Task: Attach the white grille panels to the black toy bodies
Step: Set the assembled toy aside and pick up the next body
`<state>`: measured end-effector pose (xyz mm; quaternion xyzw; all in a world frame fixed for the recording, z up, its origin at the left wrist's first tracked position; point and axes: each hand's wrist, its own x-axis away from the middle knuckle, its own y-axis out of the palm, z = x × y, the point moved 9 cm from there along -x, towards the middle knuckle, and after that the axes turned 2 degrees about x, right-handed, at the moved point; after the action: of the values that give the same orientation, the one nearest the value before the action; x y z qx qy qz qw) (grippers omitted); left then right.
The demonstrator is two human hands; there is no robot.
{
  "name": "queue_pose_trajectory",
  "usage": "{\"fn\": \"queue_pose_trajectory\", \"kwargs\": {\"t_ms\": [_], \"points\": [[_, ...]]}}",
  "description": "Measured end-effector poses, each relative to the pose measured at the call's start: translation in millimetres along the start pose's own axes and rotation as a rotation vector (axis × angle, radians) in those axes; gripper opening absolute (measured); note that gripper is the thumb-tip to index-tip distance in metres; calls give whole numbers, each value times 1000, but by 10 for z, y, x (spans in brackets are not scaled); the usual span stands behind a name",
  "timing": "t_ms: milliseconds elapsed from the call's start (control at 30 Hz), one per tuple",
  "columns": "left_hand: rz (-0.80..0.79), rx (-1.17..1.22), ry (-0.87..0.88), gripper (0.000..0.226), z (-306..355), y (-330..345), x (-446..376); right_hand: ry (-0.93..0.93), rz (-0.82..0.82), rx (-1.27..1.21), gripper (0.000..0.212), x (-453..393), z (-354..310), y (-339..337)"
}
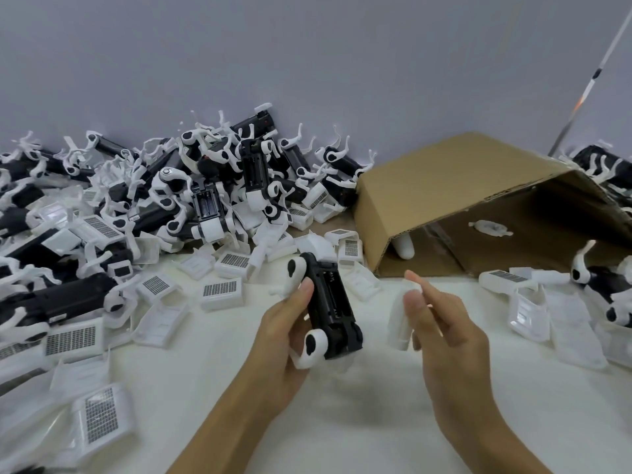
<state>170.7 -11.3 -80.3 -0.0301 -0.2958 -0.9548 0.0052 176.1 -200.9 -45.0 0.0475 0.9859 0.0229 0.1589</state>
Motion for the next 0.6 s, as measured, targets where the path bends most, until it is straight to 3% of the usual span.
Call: {"fn": "queue_pose_trajectory", "kwargs": {"t_ms": [100, 267, 400, 467, 600], "points": [[-23, -99, -28, 56, -60, 64, 10, -28, -60, 23, 54, 13, -30, 53], [-59, -136, -47, 47, -101, 124, 45, -13, -248, -9, 53, 88, 14, 223], [-65, -131, -57, 39, -122, 142, 45, 25, -219, -41, 32, 76, 35, 193], [-50, -62, -69, 40, -122, 124, 27, 26, -152, 119, 31, 34, 88, 114], [9, 48, -45, 43, -72, 42, -16, 67, -251, 362, 12, 83, 171, 220]]}}
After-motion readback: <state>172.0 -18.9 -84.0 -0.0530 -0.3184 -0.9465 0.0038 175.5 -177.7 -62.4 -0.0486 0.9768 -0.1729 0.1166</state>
